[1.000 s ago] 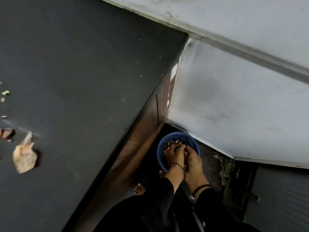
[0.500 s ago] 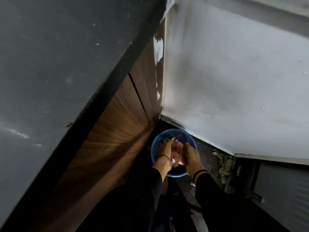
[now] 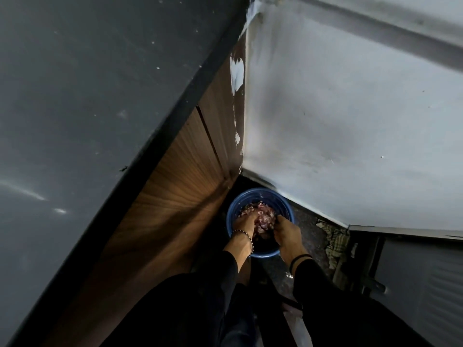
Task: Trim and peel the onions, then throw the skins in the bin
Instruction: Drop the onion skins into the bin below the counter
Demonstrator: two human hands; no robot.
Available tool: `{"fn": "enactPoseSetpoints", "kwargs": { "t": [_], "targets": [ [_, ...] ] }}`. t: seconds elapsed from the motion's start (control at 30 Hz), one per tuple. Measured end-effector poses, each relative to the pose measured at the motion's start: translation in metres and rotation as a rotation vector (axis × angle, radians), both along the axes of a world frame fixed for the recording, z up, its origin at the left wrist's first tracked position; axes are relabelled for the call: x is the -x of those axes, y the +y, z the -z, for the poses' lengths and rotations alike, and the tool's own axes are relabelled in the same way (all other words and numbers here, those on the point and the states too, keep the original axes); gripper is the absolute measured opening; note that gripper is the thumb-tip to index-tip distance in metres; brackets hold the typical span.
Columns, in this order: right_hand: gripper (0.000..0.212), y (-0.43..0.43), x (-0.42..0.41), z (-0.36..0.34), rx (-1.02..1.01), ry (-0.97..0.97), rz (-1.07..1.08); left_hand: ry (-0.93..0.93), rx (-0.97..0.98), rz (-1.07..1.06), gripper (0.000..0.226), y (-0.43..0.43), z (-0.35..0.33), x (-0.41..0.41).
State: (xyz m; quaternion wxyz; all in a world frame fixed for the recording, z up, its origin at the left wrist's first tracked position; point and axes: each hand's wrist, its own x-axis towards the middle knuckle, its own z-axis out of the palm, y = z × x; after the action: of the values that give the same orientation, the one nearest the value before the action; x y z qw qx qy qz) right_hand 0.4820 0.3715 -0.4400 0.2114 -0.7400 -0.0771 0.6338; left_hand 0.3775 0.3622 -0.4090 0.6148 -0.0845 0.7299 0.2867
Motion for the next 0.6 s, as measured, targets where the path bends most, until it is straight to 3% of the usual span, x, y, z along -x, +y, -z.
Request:
{"fn": "enactPoseSetpoints", "kwargs": {
  "t": [0.13, 0.47, 0.6],
  "targets": [
    [0.025, -0.010, 0.002, -0.027, 0.008, 0.020, -0.069, 0.026, -0.021, 0.072, 0.013, -0.005, -0.035, 0.006],
    [0.020, -0.015, 0.030, -0.174, -0.092, 0.028, -0.324, 0.034, -0.123, 0.220, 0.025, -0.021, -0.188, 0.015],
    [0.022, -0.022, 0.039, -0.248, -0.309, -0.059, -0.459, 0.171, -0.235, 0.317, 0.015, -0.033, -0.249, 0.024]
  ]
}}
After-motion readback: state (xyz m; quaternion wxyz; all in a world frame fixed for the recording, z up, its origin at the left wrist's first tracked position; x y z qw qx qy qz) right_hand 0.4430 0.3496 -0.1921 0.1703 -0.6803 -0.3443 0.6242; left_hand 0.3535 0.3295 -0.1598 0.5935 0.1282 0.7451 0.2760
